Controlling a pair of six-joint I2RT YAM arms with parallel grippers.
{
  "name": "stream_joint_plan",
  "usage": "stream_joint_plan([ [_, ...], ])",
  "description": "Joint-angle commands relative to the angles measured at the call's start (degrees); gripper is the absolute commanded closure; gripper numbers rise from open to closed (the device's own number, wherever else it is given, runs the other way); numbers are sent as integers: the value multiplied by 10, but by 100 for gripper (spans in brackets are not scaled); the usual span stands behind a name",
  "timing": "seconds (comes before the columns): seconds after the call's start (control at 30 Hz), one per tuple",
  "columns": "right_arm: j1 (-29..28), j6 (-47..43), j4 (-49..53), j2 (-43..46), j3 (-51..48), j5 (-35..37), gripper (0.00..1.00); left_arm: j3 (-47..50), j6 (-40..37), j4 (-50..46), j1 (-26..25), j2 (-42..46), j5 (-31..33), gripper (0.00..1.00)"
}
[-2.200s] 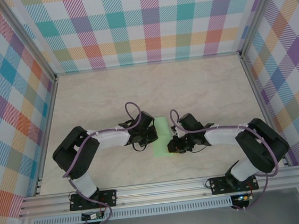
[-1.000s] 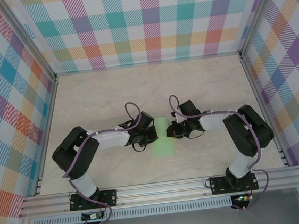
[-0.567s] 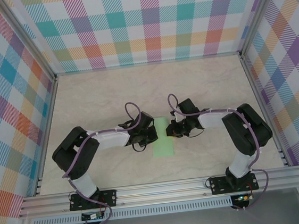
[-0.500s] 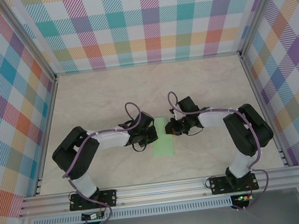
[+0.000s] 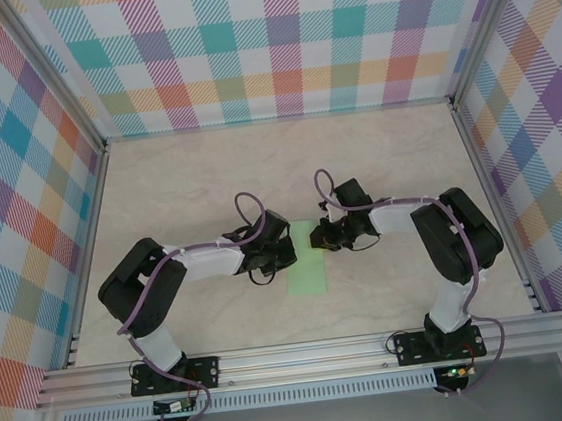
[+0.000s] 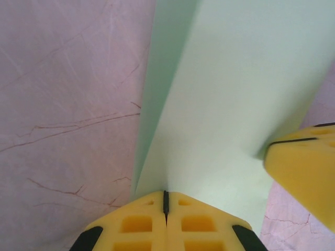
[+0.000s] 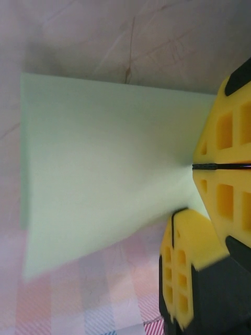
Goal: Fold a paper plane with a square sheet of paper (pick it up from the middle)
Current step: Fold the square sheet of paper in half at the center of the table.
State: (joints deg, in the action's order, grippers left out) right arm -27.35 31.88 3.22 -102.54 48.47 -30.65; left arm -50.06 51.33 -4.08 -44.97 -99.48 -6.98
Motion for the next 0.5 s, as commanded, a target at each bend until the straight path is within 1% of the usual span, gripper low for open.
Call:
stream_joint_plan([
  [0.0, 4, -17, -9, -21, -12, 4, 91, 26, -12, -76, -9, -14, 23, 100],
  [0.13, 4, -17, 4, -27, -2, 0, 90, 25, -15, -80, -9, -14, 25, 100],
  [0.33, 7, -28, 44, 24, 36, -11, 90, 26, -16, -86, -9, -8, 28, 100],
  [0.47, 21, -30, 45, 26, 51, -26, 90, 26, -16, -88, -8, -8, 29, 100],
])
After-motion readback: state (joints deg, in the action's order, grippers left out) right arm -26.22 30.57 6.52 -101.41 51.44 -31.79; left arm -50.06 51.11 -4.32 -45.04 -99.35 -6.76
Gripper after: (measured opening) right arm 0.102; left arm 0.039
